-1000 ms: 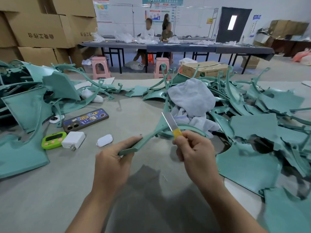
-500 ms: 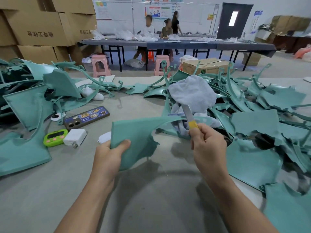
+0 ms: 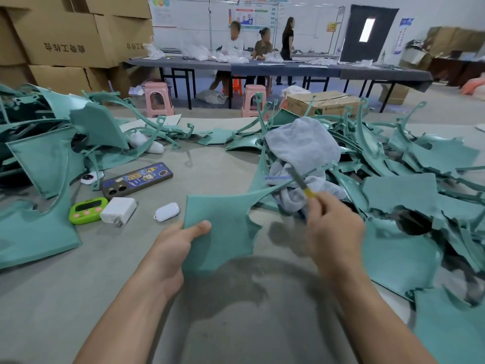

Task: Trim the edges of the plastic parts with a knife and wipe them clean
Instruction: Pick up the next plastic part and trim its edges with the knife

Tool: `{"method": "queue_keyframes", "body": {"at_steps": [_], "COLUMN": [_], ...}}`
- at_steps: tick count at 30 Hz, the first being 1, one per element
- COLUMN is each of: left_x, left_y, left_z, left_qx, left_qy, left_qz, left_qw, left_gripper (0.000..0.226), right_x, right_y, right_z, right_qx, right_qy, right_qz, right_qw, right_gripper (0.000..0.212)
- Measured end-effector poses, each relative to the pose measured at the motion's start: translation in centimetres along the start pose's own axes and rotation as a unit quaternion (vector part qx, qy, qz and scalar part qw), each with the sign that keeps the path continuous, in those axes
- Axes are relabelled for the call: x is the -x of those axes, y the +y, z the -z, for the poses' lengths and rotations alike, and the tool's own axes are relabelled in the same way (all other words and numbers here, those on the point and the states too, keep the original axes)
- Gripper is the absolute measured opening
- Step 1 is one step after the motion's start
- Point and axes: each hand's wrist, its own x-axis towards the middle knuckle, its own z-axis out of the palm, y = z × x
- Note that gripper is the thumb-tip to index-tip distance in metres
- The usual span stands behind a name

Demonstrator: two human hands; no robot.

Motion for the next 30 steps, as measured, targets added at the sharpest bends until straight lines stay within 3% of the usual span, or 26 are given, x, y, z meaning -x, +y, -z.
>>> {"method": "queue_keyframes", "body": {"at_steps": [3, 8, 10, 13, 15, 18, 22, 25, 27, 30], "left_x": [-0.2, 0.0, 0.1, 0.1, 0.0, -0.3, -0.2, -0.3, -0.3, -0.3], "left_y": [0.0, 0.2, 0.4, 0.4, 0.1, -0.1, 0.0, 0.1, 0.1, 0.0], "left_z": [0.0, 0.1, 0.4, 0.4, 0.1, 0.0, 0.6, 0.6, 0.5, 0.3], "left_qx": [0.001, 0.012, 0.021, 0.01, -0.004, -0.016, 0.014, 0.01, -0.009, -0.027], "left_qy": [0.019, 0.013, 0.005, -0.004, -0.004, 0.006, -0.001, 0.002, 0.01, 0.017], "left_qz": [-0.005, 0.019, 0.033, 0.033, 0.029, 0.033, 0.058, 0.058, 0.044, 0.027], "left_qw": [1.0, 1.0, 0.999, 0.999, 1.0, 0.999, 0.998, 0.998, 0.999, 0.999], "left_gripper": [0.017, 0.016, 0.017, 0.016, 0.015, 0.016, 0.019, 0.019, 0.018, 0.016], "right_x": [-0.6, 2.4, 1.5, -0.6, -0.7, 0.4, 1.4, 0.4, -0.4, 0.0], "right_y": [0.3, -1.6, -1.6, -0.3, 0.1, -0.8, -1.5, -1.0, -0.4, -0.4], "right_z": [0.9, -0.2, -0.4, 0.6, 1.2, 1.4, 0.5, 0.1, 0.6, 0.8], "right_qx": [-0.045, -0.045, 0.013, 0.028, 0.029, -0.007, -0.016, 0.021, -0.041, -0.145], "right_qy": [0.058, -0.125, -0.061, 0.039, 0.076, 0.069, -0.063, -0.021, 0.027, -0.04], "right_qz": [-0.031, 0.136, 0.128, -0.022, -0.047, 0.029, 0.165, 0.06, -0.017, 0.003], "right_qw": [0.997, 0.982, 0.99, 0.999, 0.996, 0.997, 0.984, 0.998, 0.999, 0.989], "right_gripper": [0.022, 0.012, 0.019, 0.023, 0.026, 0.022, 0.022, 0.025, 0.028, 0.027]}}
